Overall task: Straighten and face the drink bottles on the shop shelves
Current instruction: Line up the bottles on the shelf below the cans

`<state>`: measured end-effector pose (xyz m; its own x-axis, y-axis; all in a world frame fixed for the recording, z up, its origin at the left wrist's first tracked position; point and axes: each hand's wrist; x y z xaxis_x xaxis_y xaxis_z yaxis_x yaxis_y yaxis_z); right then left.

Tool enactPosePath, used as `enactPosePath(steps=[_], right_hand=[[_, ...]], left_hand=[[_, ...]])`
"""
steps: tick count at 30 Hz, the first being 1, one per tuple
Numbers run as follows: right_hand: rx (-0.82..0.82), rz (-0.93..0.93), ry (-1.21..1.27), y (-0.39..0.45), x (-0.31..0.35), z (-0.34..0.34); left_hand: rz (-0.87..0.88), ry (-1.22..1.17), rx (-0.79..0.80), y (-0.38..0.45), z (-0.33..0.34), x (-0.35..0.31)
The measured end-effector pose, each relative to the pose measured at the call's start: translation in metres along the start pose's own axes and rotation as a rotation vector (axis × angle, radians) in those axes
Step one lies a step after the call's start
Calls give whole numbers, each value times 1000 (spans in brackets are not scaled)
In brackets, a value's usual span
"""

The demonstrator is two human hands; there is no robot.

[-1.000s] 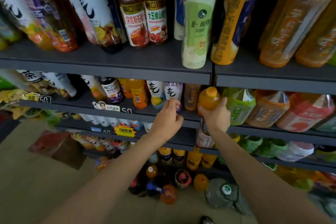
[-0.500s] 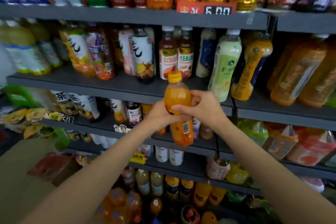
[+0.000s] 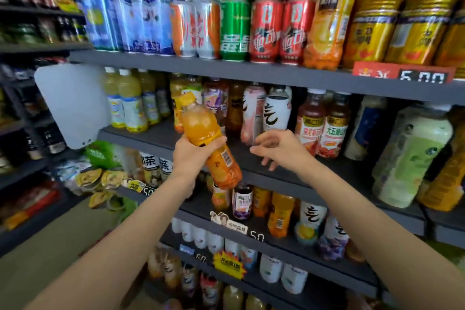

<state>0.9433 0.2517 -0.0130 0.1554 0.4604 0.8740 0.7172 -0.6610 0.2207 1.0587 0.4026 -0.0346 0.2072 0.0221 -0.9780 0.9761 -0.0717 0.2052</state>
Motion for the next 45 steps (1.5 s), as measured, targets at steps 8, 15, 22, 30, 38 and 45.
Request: enactPosePath(steps=[8,15,22,30,38,45], right_hand=[[-195,37,-217,96,36,124],[-545,155,-250,137,40,163],[-658,121,-292,135,35,173],[-692,127,-277,132,37,178],[-513,50,-123,100,33,152],[-250,54,-145,21,36,46]], left_hand=[[133,88,86,127,-71,16],[225,164,179,211,-70,31],[226,289,195,251,-37,49],[332,302,237,251,-13,52],[679,170,207,154,-15,67],[591,246,865,66,44,39]])
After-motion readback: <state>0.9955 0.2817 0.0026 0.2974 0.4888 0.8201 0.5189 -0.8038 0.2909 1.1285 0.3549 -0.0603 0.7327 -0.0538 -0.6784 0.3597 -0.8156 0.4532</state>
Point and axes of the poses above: each hand's wrist, its own y-axis towards the middle knuckle, its own z-axis out of the palm, x = y × z, and after that the axes turned 14 degrees about -x, right-handed
